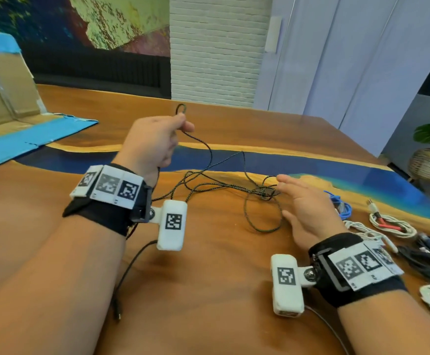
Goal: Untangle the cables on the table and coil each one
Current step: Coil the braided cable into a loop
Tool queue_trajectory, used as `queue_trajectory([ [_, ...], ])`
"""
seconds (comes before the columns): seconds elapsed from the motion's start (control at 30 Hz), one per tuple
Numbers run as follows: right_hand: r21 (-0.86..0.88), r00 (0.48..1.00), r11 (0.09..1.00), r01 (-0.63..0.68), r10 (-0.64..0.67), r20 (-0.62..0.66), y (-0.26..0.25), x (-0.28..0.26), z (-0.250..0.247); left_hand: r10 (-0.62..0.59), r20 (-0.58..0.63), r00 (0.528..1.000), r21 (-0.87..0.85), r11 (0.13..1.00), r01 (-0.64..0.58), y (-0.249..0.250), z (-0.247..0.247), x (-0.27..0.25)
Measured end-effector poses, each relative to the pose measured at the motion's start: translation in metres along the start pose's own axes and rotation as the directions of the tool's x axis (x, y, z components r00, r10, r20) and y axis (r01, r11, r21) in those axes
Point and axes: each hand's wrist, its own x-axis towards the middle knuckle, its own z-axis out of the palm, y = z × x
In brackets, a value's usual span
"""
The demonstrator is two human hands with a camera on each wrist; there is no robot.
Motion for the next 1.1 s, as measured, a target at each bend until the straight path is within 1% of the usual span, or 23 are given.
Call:
queue_trajectory([
  [0.1, -0.028, 0.989, 0.989, -0.143, 0.144, 0.043, 0.003, 0.001, 0.0, 0.01, -0.016, 1.0, 0.022, 1.0, -0.01, 0.0, -0.002, 0.001],
  [0.2, 0.035, 0.97, 0.972, -0.231, 0.227, 0.086, 0.002, 0.001, 0.0, 0.007, -0.01, 1.0, 0.034, 0.999, -0.007, 0.0, 0.002, 0.0],
  [0.3, 0.102, 0.95, 0.952, -0.289, 0.272, 0.153, 0.005, -0.003, 0.002, -0.003, 0.019, 1.0, 0.053, 0.999, 0.002, 0.0, 0.01, -0.002],
  [0.47, 0.106, 0.923, 0.931, -0.348, 0.321, 0.214, 0.008, -0.004, 0.01, -0.053, 0.129, 0.99, 0.144, 0.989, 0.034, -0.004, 0.026, -0.008],
  [0.57, 0.117, 0.887, 0.902, -0.415, 0.373, 0.271, 0.011, -0.007, 0.015, -0.05, 0.157, 0.986, 0.161, 0.987, 0.024, -0.008, 0.033, -0.011],
  [0.63, 0.157, 0.887, 0.893, -0.422, 0.371, 0.275, 0.013, -0.008, 0.018, -0.051, 0.151, 0.987, 0.174, 0.984, 0.024, -0.01, 0.035, -0.011],
  [0.7, 0.199, 0.907, 0.897, -0.395, 0.346, 0.24, 0.014, -0.008, 0.019, -0.064, 0.135, 0.989, 0.174, 0.984, 0.04, -0.011, 0.036, -0.009],
  [0.77, 0.221, 0.916, 0.898, -0.38, 0.331, 0.228, 0.013, -0.007, 0.018, -0.084, 0.124, 0.989, 0.173, 0.983, 0.061, -0.011, 0.035, -0.007],
  [0.83, 0.223, 0.905, 0.889, -0.401, 0.345, 0.249, 0.013, -0.007, 0.017, -0.102, 0.131, 0.986, 0.179, 0.981, 0.078, -0.01, 0.036, -0.007],
  [0.9, 0.229, 0.88, 0.868, -0.441, 0.369, 0.298, 0.013, -0.007, 0.016, -0.114, 0.156, 0.981, 0.18, 0.98, 0.085, -0.011, 0.039, -0.008],
  [0.97, 0.242, 0.864, 0.856, -0.457, 0.363, 0.349, 0.013, -0.009, 0.017, -0.121, 0.173, 0.977, 0.181, 0.979, 0.089, -0.013, 0.042, -0.011],
  [1.0, 0.251, 0.866, 0.858, -0.449, 0.348, 0.359, 0.013, -0.009, 0.018, -0.12, 0.17, 0.978, 0.186, 0.979, 0.087, -0.014, 0.042, -0.011],
  [1.1, 0.262, 0.901, 0.891, -0.37, 0.275, 0.336, 0.012, -0.008, 0.018, -0.104, 0.137, 0.985, 0.215, 0.974, 0.073, -0.014, 0.043, -0.012],
])
